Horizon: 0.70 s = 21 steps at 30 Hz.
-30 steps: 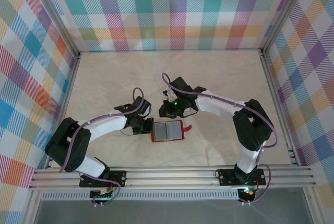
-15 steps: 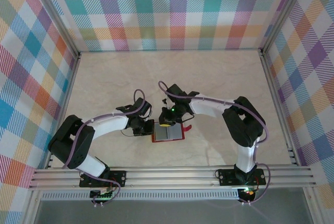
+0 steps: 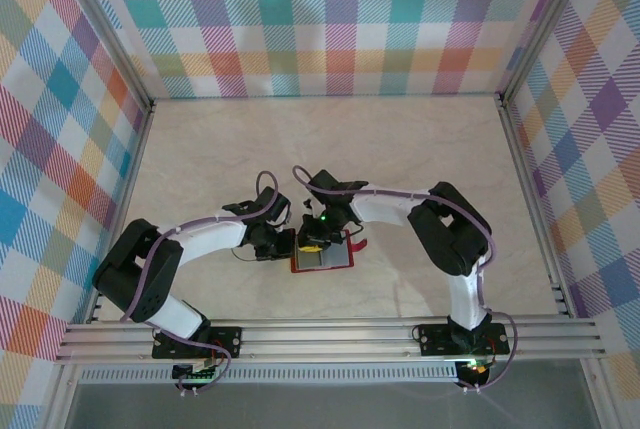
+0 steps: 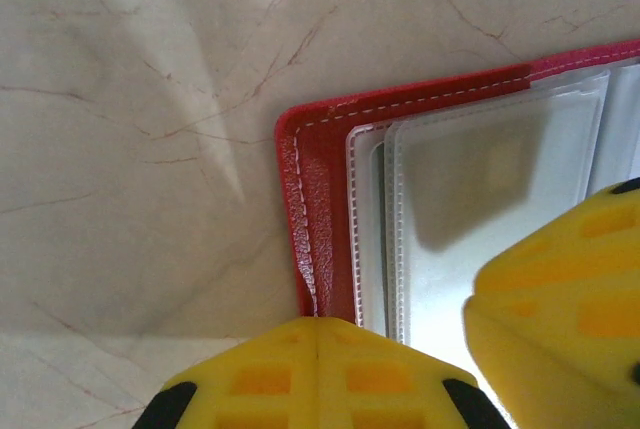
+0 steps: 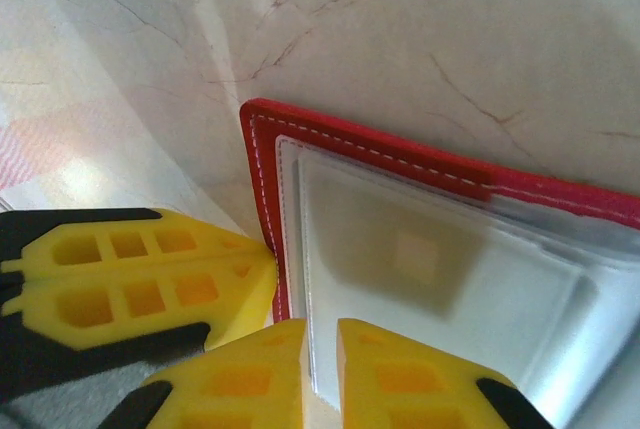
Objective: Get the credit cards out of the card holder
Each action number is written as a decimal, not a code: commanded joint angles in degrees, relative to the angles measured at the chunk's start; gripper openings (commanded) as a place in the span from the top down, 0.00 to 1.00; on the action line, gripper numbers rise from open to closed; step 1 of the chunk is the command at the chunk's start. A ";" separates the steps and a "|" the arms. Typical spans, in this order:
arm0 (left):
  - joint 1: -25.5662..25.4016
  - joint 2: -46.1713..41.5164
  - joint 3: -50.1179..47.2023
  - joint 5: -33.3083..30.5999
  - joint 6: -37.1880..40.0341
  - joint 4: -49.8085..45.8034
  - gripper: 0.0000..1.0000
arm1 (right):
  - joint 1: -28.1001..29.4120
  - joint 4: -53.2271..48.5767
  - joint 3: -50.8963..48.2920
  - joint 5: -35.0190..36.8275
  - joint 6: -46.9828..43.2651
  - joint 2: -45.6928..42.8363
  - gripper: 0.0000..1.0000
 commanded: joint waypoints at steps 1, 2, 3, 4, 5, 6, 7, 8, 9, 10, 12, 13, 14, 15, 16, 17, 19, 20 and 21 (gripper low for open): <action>0.36 0.65 -0.97 0.18 -0.45 -1.11 0.94 | 0.88 0.38 2.06 -1.60 1.05 1.50 0.82; 0.31 0.68 -0.98 0.19 -0.46 -1.12 0.94 | 0.99 0.38 2.19 -1.60 1.03 1.79 0.82; 0.31 0.59 -0.97 0.22 -0.40 -1.13 0.94 | 0.99 0.31 2.28 -1.60 1.10 2.13 0.82; 0.31 0.54 -1.00 0.18 -0.45 -1.12 0.94 | 1.08 0.22 2.33 -1.52 1.10 2.28 0.82; 0.31 0.39 -0.97 0.16 -0.38 -1.31 0.94 | 1.09 -0.17 2.29 -1.12 1.05 2.41 0.82; 0.31 0.23 -0.97 -0.03 -0.41 -1.40 0.94 | 1.10 -0.72 2.28 -0.54 0.86 2.37 0.83; 0.36 0.18 -1.06 -0.08 -0.44 -1.49 0.94 | 1.13 -1.39 2.27 -0.01 0.67 2.26 0.82; 0.34 0.04 -1.08 -0.20 -0.42 -1.63 0.94 | 1.10 -2.06 2.15 0.56 0.37 2.19 0.82; 0.31 -0.05 -1.10 -0.30 -0.38 -1.73 0.94 | 1.12 -2.81 2.12 1.19 0.18 2.07 0.82; 0.32 -0.08 -1.10 -0.35 -0.32 -1.73 0.94 | 1.06 -3.48 1.97 1.87 -0.03 1.89 0.82; 0.37 -0.02 -0.98 -0.35 -0.31 -1.82 0.94 | 1.08 -4.97 1.85 3.22 -0.70 1.49 0.81; 0.37 -0.05 -1.01 -0.32 -0.34 -1.82 0.94 | 1.08 -5.82 1.84 4.11 -1.10 1.29 0.80; 0.38 -0.09 -1.01 -0.43 -0.34 -1.95 0.94 | 1.08 -6.59 1.86 4.76 -1.33 1.03 0.80; 0.40 -0.18 -0.98 -0.44 -0.25 -1.97 0.94 | 1.09 -7.42 1.84 5.54 -1.61 0.74 0.79; 0.40 -0.23 -1.05 -0.45 -0.25 -1.99 0.94 | 1.15 -8.06 1.75 6.22 -1.79 0.33 0.79; 0.41 -0.26 -0.89 -0.43 -0.26 -2.02 0.94 | 1.08 -8.60 1.75 6.68 -2.03 0.01 0.79; 0.40 -0.23 -0.86 -0.46 -0.25 -2.02 0.94 | 1.14 -9.65 1.75 7.72 -2.22 -0.61 0.79; 0.45 -0.23 -0.80 -0.44 -0.21 -2.07 0.94 | 1.09 -10.17 1.88 8.16 -2.39 -0.82 0.78; 0.44 -0.16 -0.81 -0.47 -0.19 -2.01 0.94 | 1.18 -10.82 2.08 8.77 -2.48 -0.97 0.78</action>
